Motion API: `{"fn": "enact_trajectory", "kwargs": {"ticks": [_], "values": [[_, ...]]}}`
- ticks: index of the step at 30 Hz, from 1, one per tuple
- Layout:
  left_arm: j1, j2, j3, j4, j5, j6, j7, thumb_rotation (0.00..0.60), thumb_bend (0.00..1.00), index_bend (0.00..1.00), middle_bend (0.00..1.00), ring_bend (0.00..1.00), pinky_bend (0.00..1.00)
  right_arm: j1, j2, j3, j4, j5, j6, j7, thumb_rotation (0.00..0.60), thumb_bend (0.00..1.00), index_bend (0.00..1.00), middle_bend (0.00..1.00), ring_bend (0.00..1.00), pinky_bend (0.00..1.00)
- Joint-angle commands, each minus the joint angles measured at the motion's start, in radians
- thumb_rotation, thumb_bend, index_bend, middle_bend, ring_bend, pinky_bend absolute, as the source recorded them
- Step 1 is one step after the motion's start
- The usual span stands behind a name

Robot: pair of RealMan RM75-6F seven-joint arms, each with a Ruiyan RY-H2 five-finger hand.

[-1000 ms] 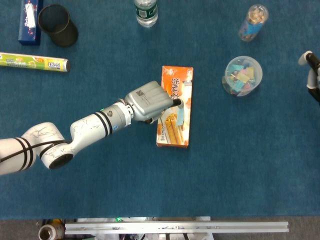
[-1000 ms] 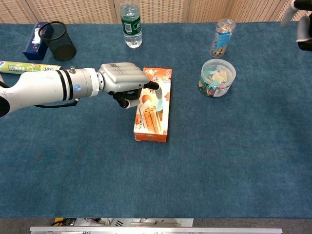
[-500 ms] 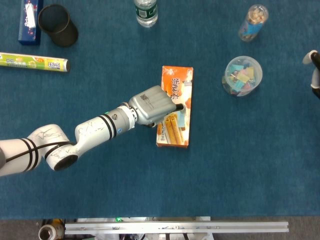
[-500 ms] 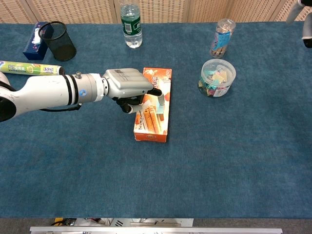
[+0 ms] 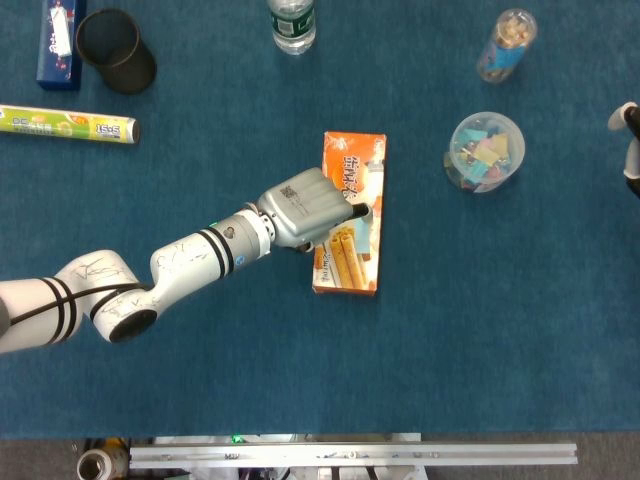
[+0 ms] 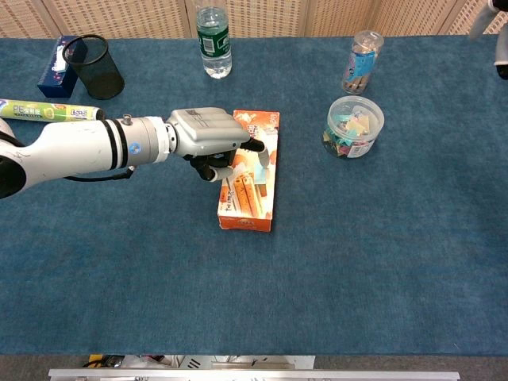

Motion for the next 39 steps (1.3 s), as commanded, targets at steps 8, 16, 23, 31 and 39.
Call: {"fn": "enact_trajectory", "kwargs": {"ticks": [8, 16, 23, 31, 39], "values": [[-0.003, -0.011, 0.003, 0.014, -0.031, -0.012, 0.029, 0.600, 0.70, 0.22, 1.00, 1.00, 0.97, -0.006, 0.005, -0.001, -0.001, -0.003, 0.004, 0.006, 0.600, 0.75, 0.46, 0.88, 0.99, 1.00], [-0.001, -0.001, -0.001, -0.001, -0.038, -0.004, 0.032, 0.600, 0.70, 0.22, 1.00, 1.00, 0.97, -0.007, 0.005, 0.000, 0.001, -0.007, 0.003, 0.012, 0.600, 0.75, 0.46, 0.88, 0.99, 1.00], [-0.003, -0.010, 0.001, 0.010, -0.051, -0.009, 0.050, 0.600, 0.70, 0.22, 1.00, 1.00, 0.97, -0.011, 0.009, 0.000, 0.002, -0.007, 0.005, 0.015, 0.600, 0.75, 0.46, 0.88, 1.00, 1.00], [0.007, 0.015, 0.006, -0.024, -0.044, 0.013, 0.062, 0.600, 0.70, 0.21, 1.00, 1.00, 0.97, -0.013, 0.011, 0.000, 0.002, -0.010, 0.007, 0.022, 0.600, 0.75, 0.46, 0.88, 0.99, 1.00], [0.013, 0.023, 0.017, -0.036, -0.047, 0.013, 0.077, 0.600, 0.70, 0.21, 1.00, 1.00, 0.97, -0.015, 0.009, -0.001, 0.003, -0.017, 0.008, 0.026, 0.600, 0.75, 0.46, 0.88, 1.00, 1.00]]}}
